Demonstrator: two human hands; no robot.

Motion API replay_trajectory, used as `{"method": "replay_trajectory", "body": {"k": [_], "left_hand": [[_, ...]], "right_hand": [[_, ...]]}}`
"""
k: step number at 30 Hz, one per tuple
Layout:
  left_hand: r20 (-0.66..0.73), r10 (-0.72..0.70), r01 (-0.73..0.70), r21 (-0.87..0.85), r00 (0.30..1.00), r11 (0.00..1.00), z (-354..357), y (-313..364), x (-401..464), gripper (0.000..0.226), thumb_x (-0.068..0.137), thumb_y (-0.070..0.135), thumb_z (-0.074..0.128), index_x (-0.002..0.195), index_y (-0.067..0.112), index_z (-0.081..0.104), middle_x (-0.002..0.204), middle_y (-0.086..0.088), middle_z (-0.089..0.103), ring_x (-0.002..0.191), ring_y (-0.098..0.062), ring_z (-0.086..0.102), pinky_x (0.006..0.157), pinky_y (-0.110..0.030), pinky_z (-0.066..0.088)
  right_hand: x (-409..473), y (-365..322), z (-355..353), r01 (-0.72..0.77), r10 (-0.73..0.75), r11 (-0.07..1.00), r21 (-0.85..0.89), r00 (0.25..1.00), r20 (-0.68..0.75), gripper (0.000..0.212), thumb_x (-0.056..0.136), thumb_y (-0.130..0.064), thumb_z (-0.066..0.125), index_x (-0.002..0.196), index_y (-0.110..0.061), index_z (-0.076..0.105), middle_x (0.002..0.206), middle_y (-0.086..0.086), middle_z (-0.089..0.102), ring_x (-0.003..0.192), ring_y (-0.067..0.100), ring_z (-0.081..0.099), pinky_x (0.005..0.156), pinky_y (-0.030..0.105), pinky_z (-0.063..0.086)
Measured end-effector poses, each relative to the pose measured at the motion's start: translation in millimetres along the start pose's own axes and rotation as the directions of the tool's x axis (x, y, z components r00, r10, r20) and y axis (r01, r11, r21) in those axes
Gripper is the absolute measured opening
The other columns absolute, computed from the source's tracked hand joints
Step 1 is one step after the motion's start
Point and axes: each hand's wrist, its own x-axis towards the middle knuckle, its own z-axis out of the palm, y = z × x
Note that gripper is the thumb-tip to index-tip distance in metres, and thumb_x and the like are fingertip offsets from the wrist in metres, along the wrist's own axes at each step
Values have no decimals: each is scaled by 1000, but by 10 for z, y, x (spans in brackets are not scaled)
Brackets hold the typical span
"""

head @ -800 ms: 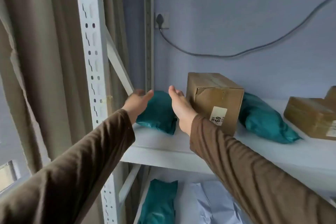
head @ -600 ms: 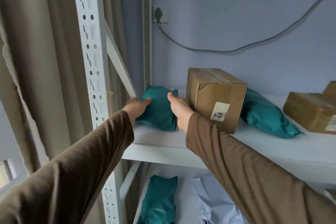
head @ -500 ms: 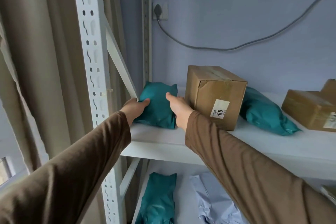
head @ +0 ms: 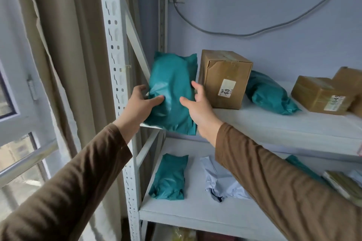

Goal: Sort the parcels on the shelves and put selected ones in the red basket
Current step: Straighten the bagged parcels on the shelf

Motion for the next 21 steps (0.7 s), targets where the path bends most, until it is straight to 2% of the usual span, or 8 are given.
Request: {"method": "replay_trajectory", "body": {"k": [3, 7, 9, 11, 13, 15, 18, 21], "left_hand": [[64, -73, 79, -110, 995, 991, -75, -22, -488, 80, 84, 22, 84, 151, 18, 40, 114, 3, 70, 96, -12, 71, 75, -25, 53], [190, -133, 169, -188, 973, 967, -120, -81, -1173, 83, 76, 25, 89, 145, 19, 45, 123, -7, 73, 102, -20, 75, 79, -30, 55], [287, -159, 217, -182, 945, 959, -131, -143, -1496, 90, 68, 33, 94, 145, 19, 50, 128, -6, 73, 112, -23, 72, 89, -35, 54], [375, -182, 262, -175, 909, 949, -126, -217, -1827, 77, 76, 36, 88, 143, 19, 54, 131, -5, 72, 122, -26, 68, 94, -38, 53], [442, -195, 295, -170, 875, 940, -86, -267, -2142, 59, 88, 33, 78, 141, 17, 58, 130, -3, 72, 121, -25, 68, 93, -37, 53], [496, -195, 316, -174, 846, 933, -32, -304, -2429, 49, 93, 31, 71, 139, 17, 60, 129, -2, 73, 117, -22, 69, 97, -40, 52], [546, -189, 341, -192, 816, 920, 42, -390, -2762, 47, 94, 28, 71, 139, 18, 60, 136, -6, 69, 126, -28, 65, 108, -46, 48], [515, -190, 326, -187, 836, 927, 151, -442, -3022, 48, 91, 18, 75, 136, 13, 61, 132, -7, 72, 124, -30, 66, 110, -46, 50]], "right_hand": [[-558, -1, -166, 46, -46, 999, -6, 998, 35, 67, 100, -10, 62, 154, -33, 30, 153, 2, 49, 132, 19, 56, 112, 44, 49], [-1333, 41, -429, 97, -94, 994, -43, 993, 76, 65, 100, -9, 62, 151, -36, 33, 149, 0, 52, 130, 14, 58, 110, 38, 51], [-1699, 92, -576, 110, -104, 991, -74, 991, 89, 64, 100, -10, 62, 149, -40, 34, 149, 0, 51, 132, 15, 56, 110, 39, 50], [-2058, 146, -704, 121, -110, 988, -101, 988, 105, 63, 101, -12, 63, 146, -47, 36, 153, -2, 48, 139, 17, 50, 114, 42, 47], [-2385, 192, -816, 142, -125, 982, -128, 984, 129, 62, 101, -13, 63, 145, -49, 37, 156, -8, 44, 145, 14, 42, 117, 40, 42], [-2682, 228, -921, 155, -131, 976, -152, 979, 160, 61, 102, -12, 62, 149, -42, 38, 154, -14, 44, 141, 1, 43, 112, 27, 45], [-3015, 291, -1069, 186, -148, 955, -229, 974, 171, 61, 101, -12, 64, 151, -36, 39, 149, -20, 47, 130, -16, 45, 97, 7, 44], [-3243, 385, -1174, 185, -152, 950, -250, 978, 146, 59, 99, -16, 67, 146, -41, 44, 149, -14, 50, 134, -3, 48, 99, 16, 49]]}}
